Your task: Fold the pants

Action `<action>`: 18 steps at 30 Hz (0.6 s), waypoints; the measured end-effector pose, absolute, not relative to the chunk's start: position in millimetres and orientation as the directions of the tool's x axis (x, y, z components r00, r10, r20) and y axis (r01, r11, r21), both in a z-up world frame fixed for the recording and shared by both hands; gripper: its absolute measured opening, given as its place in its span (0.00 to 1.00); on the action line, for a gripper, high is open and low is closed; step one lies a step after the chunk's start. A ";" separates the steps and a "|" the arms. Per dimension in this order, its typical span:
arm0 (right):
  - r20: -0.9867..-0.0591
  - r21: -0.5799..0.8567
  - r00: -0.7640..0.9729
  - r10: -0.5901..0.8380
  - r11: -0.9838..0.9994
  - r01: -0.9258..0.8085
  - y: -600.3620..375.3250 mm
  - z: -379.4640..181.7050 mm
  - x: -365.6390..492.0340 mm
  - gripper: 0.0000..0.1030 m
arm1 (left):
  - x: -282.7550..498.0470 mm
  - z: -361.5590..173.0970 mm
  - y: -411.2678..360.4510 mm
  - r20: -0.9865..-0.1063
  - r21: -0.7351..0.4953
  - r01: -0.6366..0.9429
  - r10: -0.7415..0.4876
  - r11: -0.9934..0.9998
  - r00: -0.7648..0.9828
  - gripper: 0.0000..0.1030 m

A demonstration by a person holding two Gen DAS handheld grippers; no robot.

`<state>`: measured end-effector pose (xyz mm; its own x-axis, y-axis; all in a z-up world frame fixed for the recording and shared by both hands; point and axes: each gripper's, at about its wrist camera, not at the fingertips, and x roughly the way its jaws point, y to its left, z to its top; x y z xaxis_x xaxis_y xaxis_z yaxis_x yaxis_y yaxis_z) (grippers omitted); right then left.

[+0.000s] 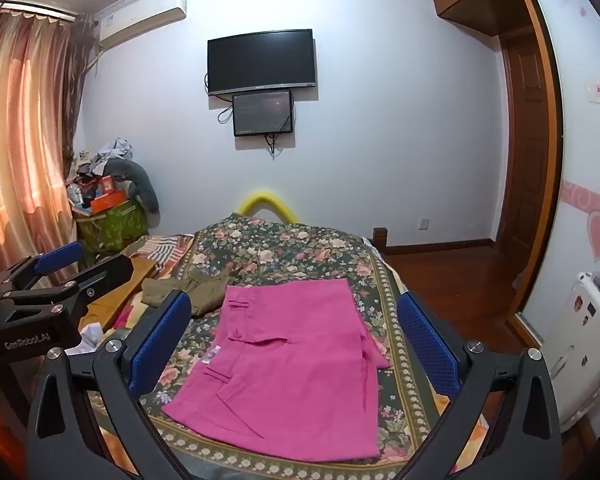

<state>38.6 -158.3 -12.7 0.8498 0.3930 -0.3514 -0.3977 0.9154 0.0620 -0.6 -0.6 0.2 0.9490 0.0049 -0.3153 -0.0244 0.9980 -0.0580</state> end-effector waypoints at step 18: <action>-0.350 0.063 0.851 0.392 0.916 -0.396 -158.8 -13.5 39.7 0.99 | 0.1 -0.3 -1.6 -0.305 -0.066 -0.039 0.017 0.997 0.952 1.00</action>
